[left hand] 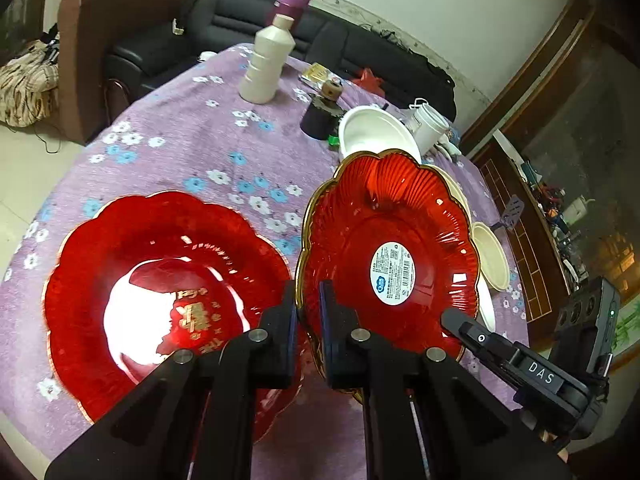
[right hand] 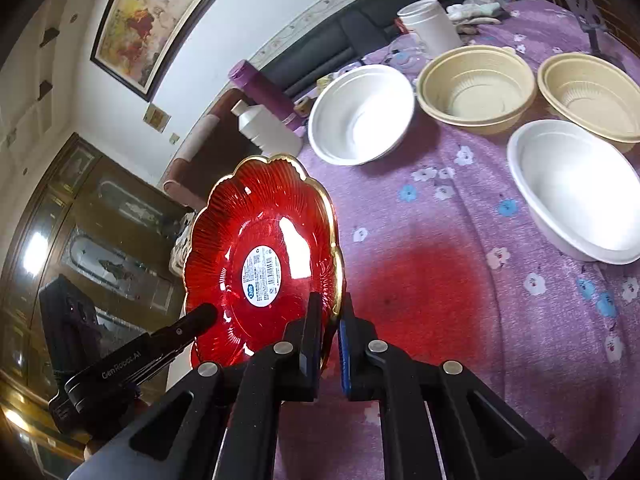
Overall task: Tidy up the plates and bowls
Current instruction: 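Lift the small red plate with both grippers and carry it over the large plate, then lower the small red plate onto the large red plate and open both grippers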
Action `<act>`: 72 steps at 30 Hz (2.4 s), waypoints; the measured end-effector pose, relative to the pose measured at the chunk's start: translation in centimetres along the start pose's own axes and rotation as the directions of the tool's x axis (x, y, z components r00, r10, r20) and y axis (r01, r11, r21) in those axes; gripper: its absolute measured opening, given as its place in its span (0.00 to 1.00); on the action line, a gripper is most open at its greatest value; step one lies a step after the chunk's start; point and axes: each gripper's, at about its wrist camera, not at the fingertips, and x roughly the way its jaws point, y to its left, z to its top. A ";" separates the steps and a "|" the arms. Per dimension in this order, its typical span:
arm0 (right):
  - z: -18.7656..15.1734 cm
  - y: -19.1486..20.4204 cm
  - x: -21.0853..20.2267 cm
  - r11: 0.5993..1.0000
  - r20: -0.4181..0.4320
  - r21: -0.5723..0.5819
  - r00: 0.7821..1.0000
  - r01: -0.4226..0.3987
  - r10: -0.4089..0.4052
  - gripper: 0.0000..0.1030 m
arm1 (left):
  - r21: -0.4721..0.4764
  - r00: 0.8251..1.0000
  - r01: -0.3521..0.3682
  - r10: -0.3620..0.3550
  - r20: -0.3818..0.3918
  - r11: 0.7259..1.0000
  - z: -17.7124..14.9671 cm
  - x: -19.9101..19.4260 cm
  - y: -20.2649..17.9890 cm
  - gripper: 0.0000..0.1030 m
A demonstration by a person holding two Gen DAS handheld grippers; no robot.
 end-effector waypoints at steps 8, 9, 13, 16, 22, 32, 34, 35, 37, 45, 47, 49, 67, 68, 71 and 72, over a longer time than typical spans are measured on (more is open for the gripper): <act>-0.9 2.5 1.3 0.997 -0.044 -0.066 0.998 -0.036 0.034 0.07 | -0.034 0.998 -0.038 0.040 0.050 0.999 -1.3 -2.3 2.5 0.07; -1.1 2.9 1.5 0.996 -0.051 -0.074 0.998 -0.040 0.037 0.07 | -0.039 0.998 -0.044 0.046 0.053 0.998 -1.5 -2.7 2.9 0.07; -1.9 4.9 2.7 0.991 -0.092 -0.118 0.994 -0.063 0.052 0.07 | -0.065 0.994 -0.074 0.078 0.069 0.995 -2.3 -4.2 4.7 0.07; -2.4 6.3 3.6 0.986 -0.117 -0.143 0.991 -0.082 0.066 0.07 | -0.082 0.991 -0.096 0.103 0.088 0.992 -2.7 -5.3 6.0 0.07; -2.8 8.8 4.9 0.976 -0.152 -0.189 0.985 -0.107 0.078 0.07 | -0.118 0.984 -0.122 0.135 0.116 0.986 -2.9 -6.7 8.2 0.08; -4.3 9.7 7.7 0.975 -0.219 -0.205 0.975 -0.087 0.041 0.07 | -0.156 0.982 -0.160 0.173 0.075 0.975 -3.8 -5.5 10.8 0.08; -4.5 9.7 8.3 0.975 -0.228 -0.207 0.973 -0.076 0.028 0.07 | -0.161 0.983 -0.164 0.175 0.062 0.973 -3.9 -5.0 11.1 0.09; -4.5 9.6 8.5 0.976 -0.232 -0.206 0.973 -0.070 0.021 0.07 | -0.161 0.982 -0.166 0.177 0.058 0.973 -4.0 -4.8 11.2 0.09; -4.5 9.4 9.0 0.976 -0.238 -0.209 0.971 -0.058 0.006 0.07 | -0.157 0.982 -0.176 0.185 0.047 0.972 -4.0 -4.3 11.3 0.09; -4.9 9.2 10.3 0.974 -0.256 -0.226 0.965 -0.011 -0.048 0.08 | -0.153 0.979 -0.200 0.204 0.011 0.968 -4.2 -2.7 11.6 0.10; -5.0 9.5 10.5 0.972 -0.258 -0.233 0.964 -0.001 -0.061 0.08 | -0.147 0.977 -0.208 0.211 0.005 0.967 -4.3 -2.5 11.6 0.10; -5.1 9.5 10.8 0.969 -0.264 -0.246 0.961 0.012 -0.079 0.09 | -0.146 0.976 -0.215 0.218 -0.001 0.966 -4.3 -2.3 11.8 0.10; -5.6 10.1 12.1 0.952 -0.262 -0.298 0.952 0.075 -0.157 0.11 | -0.114 0.963 -0.269 0.268 -0.021 0.956 -4.5 -1.1 11.9 0.12; -5.7 10.2 11.9 0.952 -0.264 -0.298 0.951 0.076 -0.158 0.11 | -0.111 0.962 -0.272 0.272 -0.021 0.956 -4.5 -1.0 11.9 0.12; -5.7 10.4 12.1 0.951 -0.270 -0.300 0.949 0.078 -0.163 0.11 | -0.109 0.960 -0.279 0.279 -0.020 0.954 -4.5 -1.0 11.9 0.13; -5.8 10.4 12.1 0.950 -0.269 -0.302 0.949 0.080 -0.166 0.12 | -0.108 0.960 -0.280 0.280 -0.019 0.954 -4.5 -1.0 11.8 0.13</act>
